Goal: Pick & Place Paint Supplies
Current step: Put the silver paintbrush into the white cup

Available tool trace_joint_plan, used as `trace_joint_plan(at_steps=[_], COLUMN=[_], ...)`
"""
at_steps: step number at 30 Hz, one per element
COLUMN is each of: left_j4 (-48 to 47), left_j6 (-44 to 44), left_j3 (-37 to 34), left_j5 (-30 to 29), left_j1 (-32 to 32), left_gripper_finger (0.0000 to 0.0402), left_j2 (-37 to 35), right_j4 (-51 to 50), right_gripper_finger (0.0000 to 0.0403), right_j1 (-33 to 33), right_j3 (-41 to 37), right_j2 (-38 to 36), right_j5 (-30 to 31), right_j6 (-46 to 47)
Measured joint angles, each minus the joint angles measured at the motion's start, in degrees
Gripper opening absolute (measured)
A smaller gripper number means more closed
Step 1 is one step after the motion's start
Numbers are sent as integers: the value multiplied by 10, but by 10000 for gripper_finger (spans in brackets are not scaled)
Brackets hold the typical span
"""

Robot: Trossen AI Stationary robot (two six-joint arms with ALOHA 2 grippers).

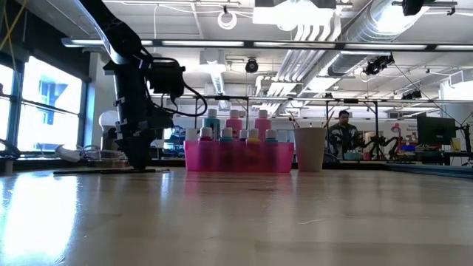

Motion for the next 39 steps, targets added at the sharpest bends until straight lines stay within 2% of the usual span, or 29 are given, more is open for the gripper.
trace_joint_plan(at_steps=[4, 15, 24, 31, 39], left_j4=[2, 0, -1, -5, -4], left_j6=[3, 25, 36, 61, 151], left_j3=[0, -1, 4, 75, 225], left_j5=[-1, 5, 5, 5, 27], left_j1=[0, 0, 0, 0, 0], left_gripper_finger=[6, 1, 0, 0, 0], left_j2=[0, -13, -119, -199, -240], right_j4=[0, 0, 0, 0, 0], right_gripper_finger=[2, 2, 2, 2, 2], right_j1=[0, 0, 0, 0, 0], right_j3=[0, 0, 0, 0, 0], right_j2=[0, 0, 0, 0, 0], right_j5=[0, -1, -2, -2, -2], right_j6=[0, 0, 0, 0, 0])
